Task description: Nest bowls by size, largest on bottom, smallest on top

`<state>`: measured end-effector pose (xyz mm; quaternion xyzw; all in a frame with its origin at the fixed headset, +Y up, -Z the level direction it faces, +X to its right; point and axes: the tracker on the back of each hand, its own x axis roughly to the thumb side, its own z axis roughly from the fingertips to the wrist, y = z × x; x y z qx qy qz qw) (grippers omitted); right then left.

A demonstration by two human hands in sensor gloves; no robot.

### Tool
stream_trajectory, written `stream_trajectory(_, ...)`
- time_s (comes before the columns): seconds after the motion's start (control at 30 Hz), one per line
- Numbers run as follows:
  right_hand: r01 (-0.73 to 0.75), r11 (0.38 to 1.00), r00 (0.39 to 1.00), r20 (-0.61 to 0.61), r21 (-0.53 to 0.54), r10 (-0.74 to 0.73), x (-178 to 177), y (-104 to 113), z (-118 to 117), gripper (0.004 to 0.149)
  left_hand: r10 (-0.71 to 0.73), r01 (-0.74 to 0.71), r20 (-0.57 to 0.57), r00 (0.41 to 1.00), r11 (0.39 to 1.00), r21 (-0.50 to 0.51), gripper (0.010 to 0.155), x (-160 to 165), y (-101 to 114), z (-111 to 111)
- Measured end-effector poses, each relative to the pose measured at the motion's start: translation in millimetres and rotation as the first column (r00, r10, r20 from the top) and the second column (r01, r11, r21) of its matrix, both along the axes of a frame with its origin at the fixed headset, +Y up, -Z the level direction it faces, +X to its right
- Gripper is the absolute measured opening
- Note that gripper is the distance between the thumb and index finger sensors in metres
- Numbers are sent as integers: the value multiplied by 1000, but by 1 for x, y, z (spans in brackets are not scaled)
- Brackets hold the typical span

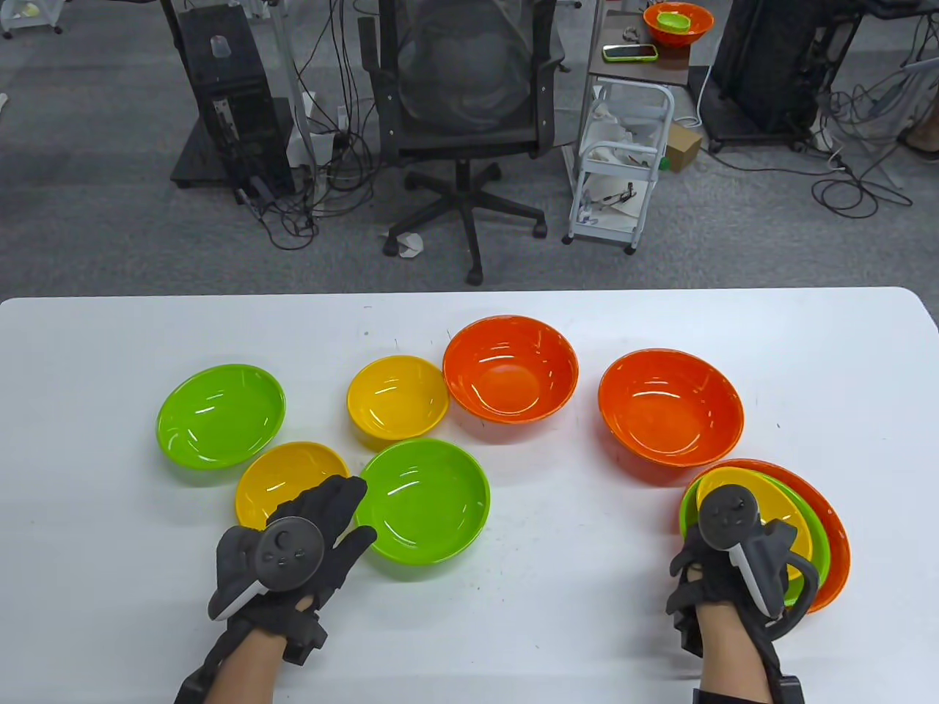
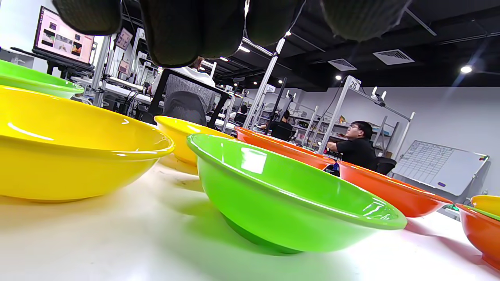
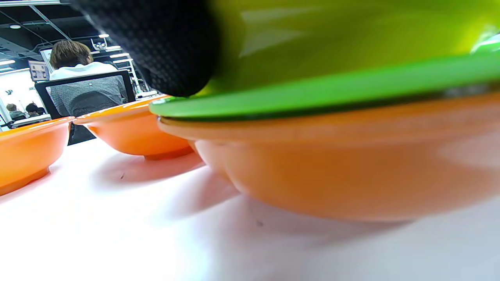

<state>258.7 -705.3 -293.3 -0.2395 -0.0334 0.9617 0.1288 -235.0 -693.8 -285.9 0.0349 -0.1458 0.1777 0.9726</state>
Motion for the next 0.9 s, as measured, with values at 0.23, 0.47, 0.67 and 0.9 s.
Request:
stream_trajectory(0.23, 128, 991, 992, 1, -46, -128, 8, -5, 2, 51, 4, -4, -4, 1000, 1000, -5, 68, 0, 1, 0)
stream_trajectory(0.47, 155, 982, 988, -4, -104, -156, 8, -11, 0, 55, 10, -10, -13, 1000, 1000, -14, 68, -3, 1, 0)
stream_trajectory(0.67, 202, 973, 979, -10, -108, -205, 7, -12, 1, 54, 17, -17, -15, 1000, 999, -27, 68, -3, 1, -1)
stream_trajectory(0.9, 191, 980, 981, -30, -47, -192, 5, -7, 2, 56, 11, -12, -12, 1000, 999, -35, 68, -2, 0, -1)
